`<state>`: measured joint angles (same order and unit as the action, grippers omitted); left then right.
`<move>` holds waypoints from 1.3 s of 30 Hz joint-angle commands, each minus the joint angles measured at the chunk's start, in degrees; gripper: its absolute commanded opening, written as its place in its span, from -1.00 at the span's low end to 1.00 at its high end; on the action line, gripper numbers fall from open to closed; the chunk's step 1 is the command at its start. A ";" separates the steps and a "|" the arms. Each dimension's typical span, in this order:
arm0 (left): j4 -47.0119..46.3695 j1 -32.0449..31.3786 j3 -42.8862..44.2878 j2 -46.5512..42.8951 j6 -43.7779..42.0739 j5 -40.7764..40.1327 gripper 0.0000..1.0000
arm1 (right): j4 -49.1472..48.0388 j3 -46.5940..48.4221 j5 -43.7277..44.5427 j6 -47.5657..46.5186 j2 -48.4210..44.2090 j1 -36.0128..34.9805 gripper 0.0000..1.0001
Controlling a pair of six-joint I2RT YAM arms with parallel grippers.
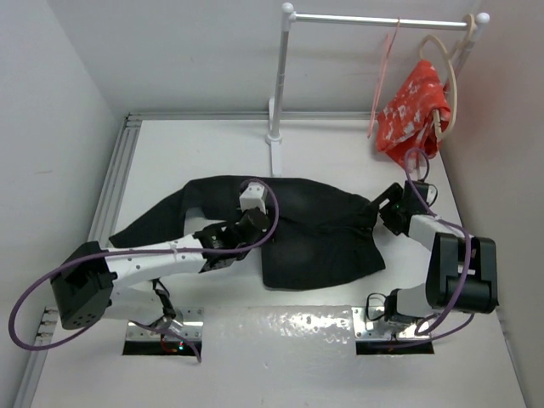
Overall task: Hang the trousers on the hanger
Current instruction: Flatten out the trousers at the center of the board.
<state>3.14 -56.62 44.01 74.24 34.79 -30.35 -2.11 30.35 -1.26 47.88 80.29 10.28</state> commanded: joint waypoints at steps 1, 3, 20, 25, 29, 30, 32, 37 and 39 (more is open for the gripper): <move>1.87 -1.39 -4.36 -3.39 1.60 -0.14 -0.07 | -7.28 -0.90 -6.37 5.11 1.97 -0.09 0.54; 1.09 -1.39 -8.75 -7.60 2.74 -0.33 -0.06 | -10.62 -1.52 -7.27 7.48 3.99 -0.18 0.35; 7.40 -1.30 -10.97 -16.76 0.54 -1.02 0.35 | -23.65 10.60 25.24 -7.97 6.81 -0.09 0.27; 8.29 4.47 -11.31 -15.18 3.18 -2.88 0.43 | -20.73 4.66 17.80 -1.92 -1.52 -0.26 0.85; 5.14 17.75 -13.51 -18.23 6.52 5.79 0.41 | -20.31 -7.29 8.75 1.96 -16.64 -2.98 -0.44; 5.47 19.60 -13.16 -19.29 7.13 5.57 0.40 | -18.91 -8.45 7.25 2.04 -18.31 -4.12 -0.72; 7.92 20.93 -12.02 -21.05 10.55 -4.12 0.37 | -15.66 -9.78 3.20 0.39 -22.35 -7.37 -1.00; 12.60 33.91 -11.83 -22.30 15.14 -9.04 0.34 | -6.25 -13.21 -7.87 -3.93 -28.86 -11.69 -1.00; 9.18 44.19 -14.38 -19.85 15.66 -5.62 0.33 | -3.53 -12.95 -9.55 -5.24 -29.66 -11.69 -0.99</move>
<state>13.50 -21.91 31.27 52.77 47.11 -35.46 -10.20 17.39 -3.70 45.82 52.38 -0.73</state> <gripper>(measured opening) 0.668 0.003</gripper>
